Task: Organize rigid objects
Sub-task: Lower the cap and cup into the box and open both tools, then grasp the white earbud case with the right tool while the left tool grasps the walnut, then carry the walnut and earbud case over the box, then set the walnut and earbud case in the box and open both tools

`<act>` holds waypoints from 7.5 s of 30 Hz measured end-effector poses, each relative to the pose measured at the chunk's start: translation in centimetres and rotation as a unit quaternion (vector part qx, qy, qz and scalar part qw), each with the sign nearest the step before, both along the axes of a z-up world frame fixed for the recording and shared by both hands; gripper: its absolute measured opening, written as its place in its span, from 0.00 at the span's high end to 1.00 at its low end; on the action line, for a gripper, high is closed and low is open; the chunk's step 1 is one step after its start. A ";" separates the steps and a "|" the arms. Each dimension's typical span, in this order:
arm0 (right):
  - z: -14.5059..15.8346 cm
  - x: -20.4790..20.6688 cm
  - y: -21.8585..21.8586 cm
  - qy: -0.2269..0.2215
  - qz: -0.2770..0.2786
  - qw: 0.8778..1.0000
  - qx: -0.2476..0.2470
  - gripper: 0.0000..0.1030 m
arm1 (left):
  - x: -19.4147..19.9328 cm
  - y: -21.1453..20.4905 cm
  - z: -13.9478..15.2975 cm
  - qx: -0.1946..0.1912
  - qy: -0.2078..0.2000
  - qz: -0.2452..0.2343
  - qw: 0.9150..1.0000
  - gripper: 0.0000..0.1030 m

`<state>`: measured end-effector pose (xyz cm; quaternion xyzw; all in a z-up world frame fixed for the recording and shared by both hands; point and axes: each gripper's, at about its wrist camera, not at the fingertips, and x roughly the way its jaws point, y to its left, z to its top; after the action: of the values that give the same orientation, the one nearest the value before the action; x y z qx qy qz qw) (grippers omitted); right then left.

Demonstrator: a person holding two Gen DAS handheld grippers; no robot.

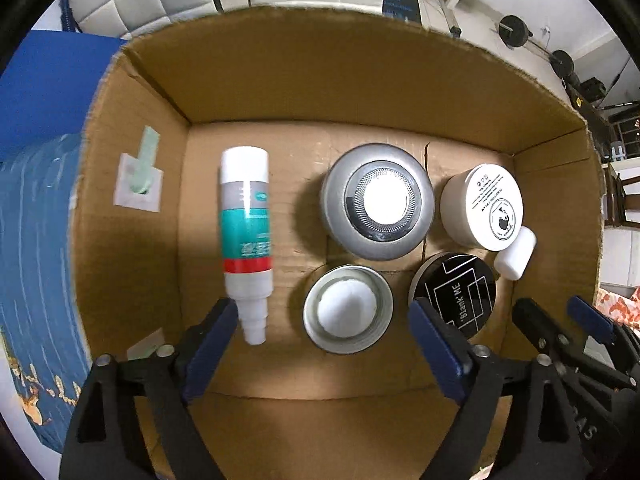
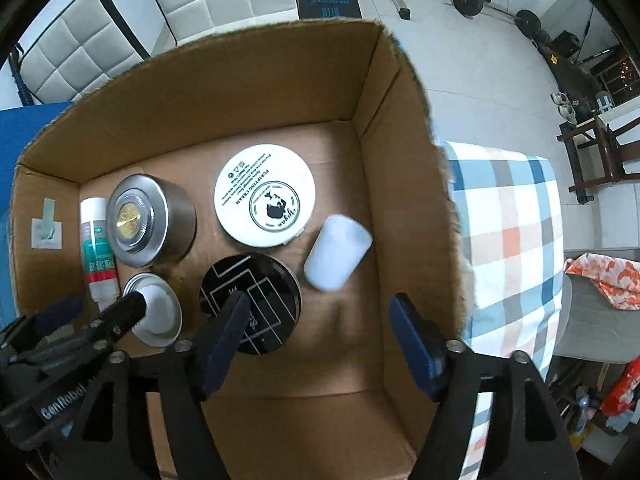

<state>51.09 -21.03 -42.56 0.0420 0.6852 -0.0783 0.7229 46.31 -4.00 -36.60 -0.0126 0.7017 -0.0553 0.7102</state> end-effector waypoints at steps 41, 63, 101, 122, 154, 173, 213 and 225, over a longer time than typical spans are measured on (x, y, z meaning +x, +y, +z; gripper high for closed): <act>12.5 -20.9 0.4 -0.105 0.055 0.992 0.042 0.00 | -23.1 10.7 10.6 0.076 -0.148 0.090 0.982 0.07; -2.3 -24.1 14.4 0.042 0.166 0.981 0.094 0.00 | -28.5 15.8 -8.1 0.040 0.027 0.161 0.986 0.72; -10.4 -25.5 11.8 0.119 0.103 0.985 0.068 0.50 | -27.1 7.0 -7.8 0.021 0.006 0.101 0.995 0.73; -6.0 -23.2 5.9 0.081 0.079 0.990 0.080 0.51 | -25.7 17.9 -8.2 0.004 0.065 0.215 0.974 0.44; -1.1 -25.2 6.1 0.045 0.087 0.990 0.104 0.99 | -21.6 13.9 7.7 -0.056 -0.086 0.118 0.988 0.70; -0.7 -21.1 -4.0 0.001 -0.046 0.987 0.152 0.49 | -17.1 5.4 5.1 -0.056 -0.082 0.070 0.993 0.70; 4.0 -6.8 -0.6 -0.059 0.019 0.994 0.086 0.53 | -1.6 2.8 0.8 -0.042 0.015 -0.004 0.999 0.70; -1.5 -4.8 0.8 0.021 0.061 0.998 0.016 0.53 | -3.7 0.0 -6.7 -0.023 0.115 -0.055 0.992 0.70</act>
<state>46.32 -20.27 -44.11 0.0099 0.7029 -0.0241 0.7108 42.65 -4.02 -43.33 0.0035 0.7767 -0.1083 0.6205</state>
